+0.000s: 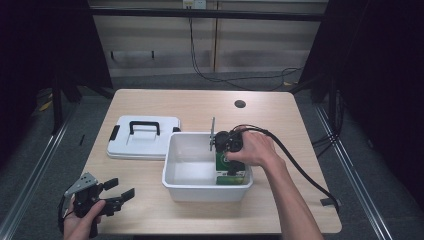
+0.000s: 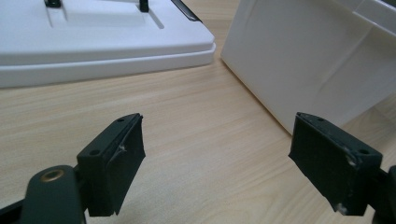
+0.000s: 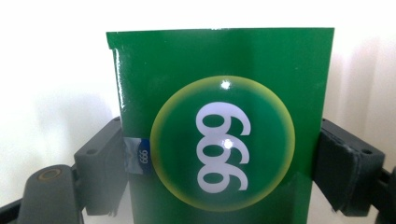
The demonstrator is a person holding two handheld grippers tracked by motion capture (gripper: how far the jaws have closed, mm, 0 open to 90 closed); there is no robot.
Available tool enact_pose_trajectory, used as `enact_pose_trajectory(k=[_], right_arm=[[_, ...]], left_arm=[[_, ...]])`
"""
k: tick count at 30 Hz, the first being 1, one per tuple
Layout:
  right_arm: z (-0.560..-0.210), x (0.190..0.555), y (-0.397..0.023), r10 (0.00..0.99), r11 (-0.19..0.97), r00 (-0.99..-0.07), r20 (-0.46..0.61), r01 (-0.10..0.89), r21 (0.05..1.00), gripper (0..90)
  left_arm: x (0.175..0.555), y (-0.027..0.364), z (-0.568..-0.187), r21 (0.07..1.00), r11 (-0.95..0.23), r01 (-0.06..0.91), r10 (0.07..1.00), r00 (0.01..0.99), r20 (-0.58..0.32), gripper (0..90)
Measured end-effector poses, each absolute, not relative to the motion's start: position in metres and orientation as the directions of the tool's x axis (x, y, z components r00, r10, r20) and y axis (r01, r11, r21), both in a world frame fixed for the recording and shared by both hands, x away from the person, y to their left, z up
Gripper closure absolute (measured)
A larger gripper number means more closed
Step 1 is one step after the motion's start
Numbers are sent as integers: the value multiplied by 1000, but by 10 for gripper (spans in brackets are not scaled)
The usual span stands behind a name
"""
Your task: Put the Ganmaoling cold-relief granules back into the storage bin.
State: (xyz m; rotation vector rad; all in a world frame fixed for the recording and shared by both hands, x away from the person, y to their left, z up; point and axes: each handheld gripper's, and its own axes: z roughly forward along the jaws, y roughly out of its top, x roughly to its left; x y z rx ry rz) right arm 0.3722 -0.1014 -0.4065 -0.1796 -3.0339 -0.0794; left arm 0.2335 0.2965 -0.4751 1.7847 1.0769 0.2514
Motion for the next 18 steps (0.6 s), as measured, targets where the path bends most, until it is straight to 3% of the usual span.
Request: enact_pose_trajectory(k=[18], right_arm=[[-416,368,-99,108,994,-993,39,108,6,140]], left_arm=[[233,296,-475,827,-103,552,760,580,-293,173]])
